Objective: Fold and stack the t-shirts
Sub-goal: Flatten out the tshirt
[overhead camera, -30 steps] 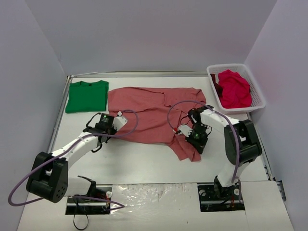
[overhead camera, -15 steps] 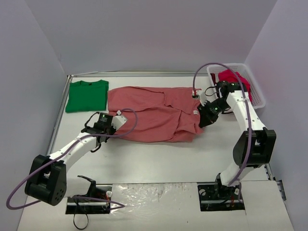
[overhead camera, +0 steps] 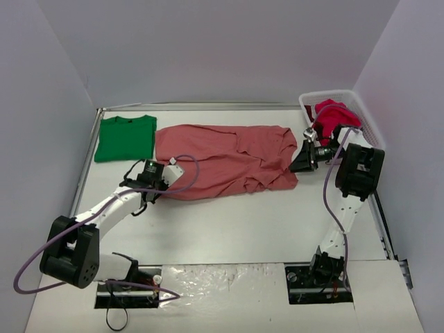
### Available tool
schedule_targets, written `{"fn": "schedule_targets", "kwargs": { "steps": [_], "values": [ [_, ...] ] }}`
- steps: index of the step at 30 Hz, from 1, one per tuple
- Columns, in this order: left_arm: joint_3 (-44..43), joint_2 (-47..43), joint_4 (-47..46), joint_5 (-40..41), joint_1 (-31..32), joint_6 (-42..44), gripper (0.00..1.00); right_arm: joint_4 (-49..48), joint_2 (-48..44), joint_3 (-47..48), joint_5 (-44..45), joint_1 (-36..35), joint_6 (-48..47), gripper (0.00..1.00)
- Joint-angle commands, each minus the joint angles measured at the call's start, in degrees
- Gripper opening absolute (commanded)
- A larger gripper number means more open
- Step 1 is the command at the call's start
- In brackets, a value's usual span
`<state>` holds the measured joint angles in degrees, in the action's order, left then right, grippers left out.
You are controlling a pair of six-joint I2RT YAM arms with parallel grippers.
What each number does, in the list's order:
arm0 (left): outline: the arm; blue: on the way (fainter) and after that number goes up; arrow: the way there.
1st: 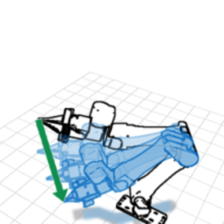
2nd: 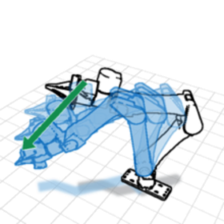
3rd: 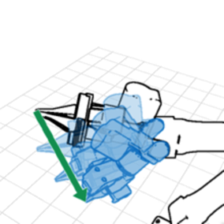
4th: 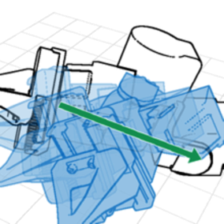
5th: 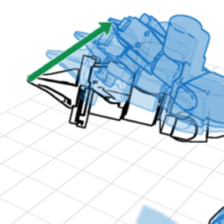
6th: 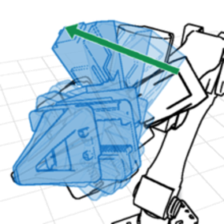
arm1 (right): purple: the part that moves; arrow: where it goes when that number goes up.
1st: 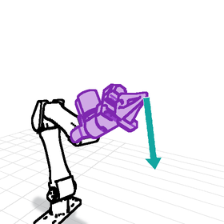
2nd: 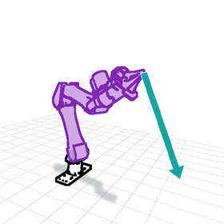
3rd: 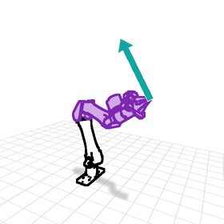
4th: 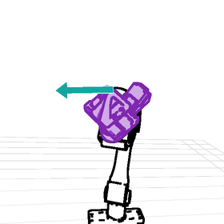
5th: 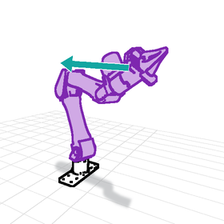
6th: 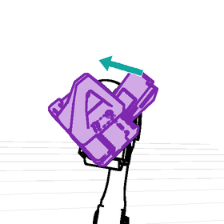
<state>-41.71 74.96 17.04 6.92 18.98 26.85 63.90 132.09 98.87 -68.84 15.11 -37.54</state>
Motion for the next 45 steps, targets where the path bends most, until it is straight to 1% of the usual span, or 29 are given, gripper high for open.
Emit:
{"fn": "schedule_targets", "kwargs": {
  "steps": [1,2,5,8,9,10,11,13,14,15,16,17,18,19,20,21,22,23,24,27,29,30,32,34,36,37,38,45],
  "values": [
    [-2.2,0.5,1.2,0.4,-0.4,0.4,0.02,4.0,-4.1,1.2,0.9,0.9,-2.0,0.43],
    [-2.1,0.5,1.3,0.4,-0.4,0.5,0.02,4.0,-5.9,0.8,1.7,0.8,-3.8,0.48],
    [-2.1,0.6,1.2,0.6,-0.4,0.5,0.02,4.0,-9.4,-0.2,5.7,0.8,-6.5,0.54],
    [-1.9,1.1,1.1,0.8,-0.4,0.3,0.02,4.0,-13.1,-1.2,8.0,0.4,-9.3,0.55],
    [-1.8,1.2,1.1,0.9,-0.5,0.3,0.02,4.0,-14.1,-1.4,9.1,-0.2,-11.6,0.55],
    [-1.6,1.1,1.0,1.1,-0.5,0.3,0.02,4.0,-15.2,-1.8,10.6,-1.8,-12.6,0.55],
    [-1.5,1.1,0.8,1.3,-0.5,0.3,0.02,3.9,-17.6,-2.3,13.8,-3.0,-13.8,0.55],
    [-1.0,0.8,0.5,2.0,-0.5,0.3,0.02,3.4,-20.7,-4.7,16.4,-6.6,-18.6,0.55],
    [-0.7,0.6,0.3,2.1,-0.7,0.4,0.02,-0.8,-24.2,-6.1,19.1,-7.5,-19.0,0.57],
    [-0.6,0.3,0.3,2.1,-0.9,0.2,0.02,-7.2,-28.1,-9.5,22.6,-8.9,-17.6,0.65],
    [-0.5,0.1,0.1,2.1,-1.1,0.2,0.03,-7.3,-29.9,-11.5,22.6,-9.5,-17.5,0.74],
    [-0.3,-0.2,0.1,2.0,-1.3,0.0,0.02,-10.6,-31.6,-13.5,26.7,-10.0,-17.0,0.79],
    [-0.3,-0.5,0.1,1.8,-1.6,-0.1,0.02,-17.9,-33.2,-15.5,28.5,-10.5,-16.3,0.76],
    [0.0,-1.3,0.2,0.7,-2.3,-0.2,0.02,-20.7,-35.5,-17.2,29.5,-11.2,-17.6,0.75],
    [0.0,-1.8,0.4,0.1,-2.5,-0.4,0.03,-27.8,-36.3,-20.9,32.1,-11.3,-17.2,0.73],
    [0.1,-3.1,0.3,-0.3,-3.0,-0.5,0.02,-31.4,-37.0,-22.7,33.6,-11.6,-16.5,0.71],
    [0.7,-3.6,0.0,-1.0,-3.5,-0.5,0.02,-34.8,-37.8,-24.4,35.1,-11.9,-17.1,0.72],
    [0.8,-4.3,0.0,-1.4,-3.9,-0.5,0.02,-40.6,-37.9,-26.1,36.7,-12.3,-17.5,0.71],
    [0.9,-5.3,-0.1,-1.7,-4.0,-0.4,0.02,-42.4,-37.9,-28.4,38.2,-12.3,-18.1,0.66],
    [0.8,-5.9,0.8,-2.5,-5.3,-0.3,0.02,-49.0,-37.3,-31.3,39.3,-12.4,-20.0,0.62],
    [0.8,-6.0,1.1,-2.8,-6.0,-0.3,0.02,-52.3,-36.3,-32.0,39.3,-12.4,-20.6,0.55],
    [0.8,-6.0,1.0,-3.2,-6.2,-0.3,0.02,-52.8,-35.9,-31.8,39.1,-12.7,-20.8,0.49],
    [1.0,-5.7,0.5,-3.5,-6.8,-0.4,0.02,-53.0,-34.2,-30.9,38.4,-13.4,-20.5,0.44],
    [1.1,-5.4,0.5,-3.6,-7.2,-0.4,0.02,-52.9,-32.5,-29.9,38.7,-14.4,-20.4,0.42],
    [0.8,-5.0,0.5,-3.3,-7.5,-0.4,0.02,-52.8,-32.1,-29.9,39.5,-15.2,-21.2,0.41],
    [0.8,-5.0,0.7,-3.3,-7.6,-0.4,0.02,-52.7,-31.8,-30.2,40.0,-17.4,-21.4,0.41],
    [0.8,-5.0,0.7,-3.3,-7.6,-0.4,0.02,-52.6,-31.9,-30.6,40.2,-18.1,-21.9,0.41],
    [0.8,-4.6,0.5,-3.3,-8.0,-0.4,0.02,-52.6,-32.0,-34.1,42.6,-23.4,-24.2,0.43]
  ]
}}
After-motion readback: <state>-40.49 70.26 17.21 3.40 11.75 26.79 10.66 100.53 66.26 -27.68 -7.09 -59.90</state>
